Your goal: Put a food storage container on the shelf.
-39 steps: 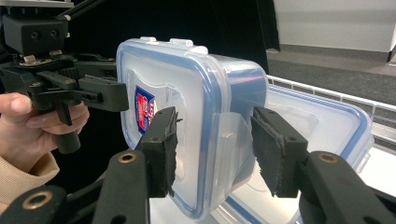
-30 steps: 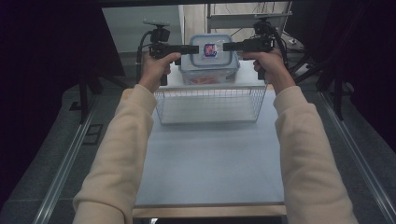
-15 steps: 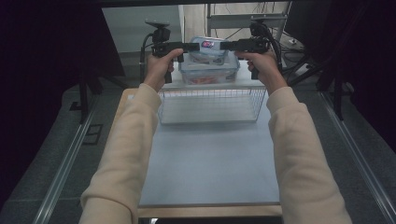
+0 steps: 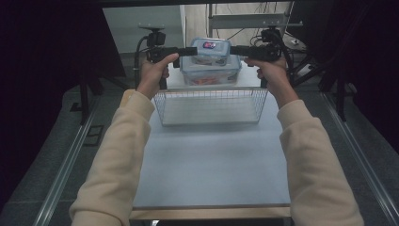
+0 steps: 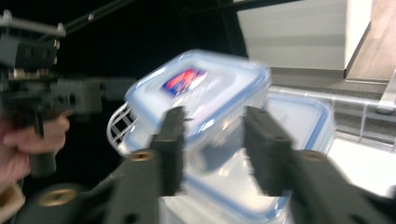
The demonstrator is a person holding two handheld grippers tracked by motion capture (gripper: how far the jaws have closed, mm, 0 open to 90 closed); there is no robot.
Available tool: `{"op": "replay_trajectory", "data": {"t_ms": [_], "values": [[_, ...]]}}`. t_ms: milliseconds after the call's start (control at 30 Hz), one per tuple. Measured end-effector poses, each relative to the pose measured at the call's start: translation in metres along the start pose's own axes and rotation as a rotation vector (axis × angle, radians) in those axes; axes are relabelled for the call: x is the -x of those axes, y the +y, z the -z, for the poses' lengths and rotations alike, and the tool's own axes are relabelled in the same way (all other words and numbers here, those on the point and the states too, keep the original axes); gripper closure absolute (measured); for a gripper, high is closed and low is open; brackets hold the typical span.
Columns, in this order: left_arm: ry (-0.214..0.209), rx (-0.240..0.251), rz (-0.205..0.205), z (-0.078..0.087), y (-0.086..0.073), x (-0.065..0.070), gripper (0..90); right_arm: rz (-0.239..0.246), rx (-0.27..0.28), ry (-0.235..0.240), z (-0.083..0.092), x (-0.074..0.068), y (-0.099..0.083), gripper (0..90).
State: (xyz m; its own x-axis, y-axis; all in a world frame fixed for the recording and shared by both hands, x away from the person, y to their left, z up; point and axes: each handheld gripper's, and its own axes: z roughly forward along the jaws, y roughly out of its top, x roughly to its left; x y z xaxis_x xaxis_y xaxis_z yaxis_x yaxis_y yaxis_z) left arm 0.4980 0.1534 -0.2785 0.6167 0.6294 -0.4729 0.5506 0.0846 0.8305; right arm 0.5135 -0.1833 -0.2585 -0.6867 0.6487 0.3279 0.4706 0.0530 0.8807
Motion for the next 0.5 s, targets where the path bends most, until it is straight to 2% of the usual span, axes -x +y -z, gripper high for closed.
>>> {"op": "replay_trajectory", "data": {"t_ms": [100, 233, 367, 500], "values": [[-0.005, 0.001, 0.007, 0.004, -0.005, 0.002, 22.2, 0.038, -0.061, 0.011, -0.003, -0.006, -0.013, 77.9], [0.006, -0.007, 0.004, 0.009, -0.009, 0.005, 22.2, 0.062, -0.093, 0.016, -0.016, -0.013, -0.023, 87.0], [0.005, -0.001, 0.007, 0.014, -0.01, 0.004, 22.2, 0.065, -0.103, 0.034, -0.03, -0.017, -0.026, 89.2], [-0.001, -0.016, 0.0, 0.016, -0.011, 0.002, 22.1, 0.05, -0.103, 0.03, -0.037, -0.015, -0.027, 89.3]]}}
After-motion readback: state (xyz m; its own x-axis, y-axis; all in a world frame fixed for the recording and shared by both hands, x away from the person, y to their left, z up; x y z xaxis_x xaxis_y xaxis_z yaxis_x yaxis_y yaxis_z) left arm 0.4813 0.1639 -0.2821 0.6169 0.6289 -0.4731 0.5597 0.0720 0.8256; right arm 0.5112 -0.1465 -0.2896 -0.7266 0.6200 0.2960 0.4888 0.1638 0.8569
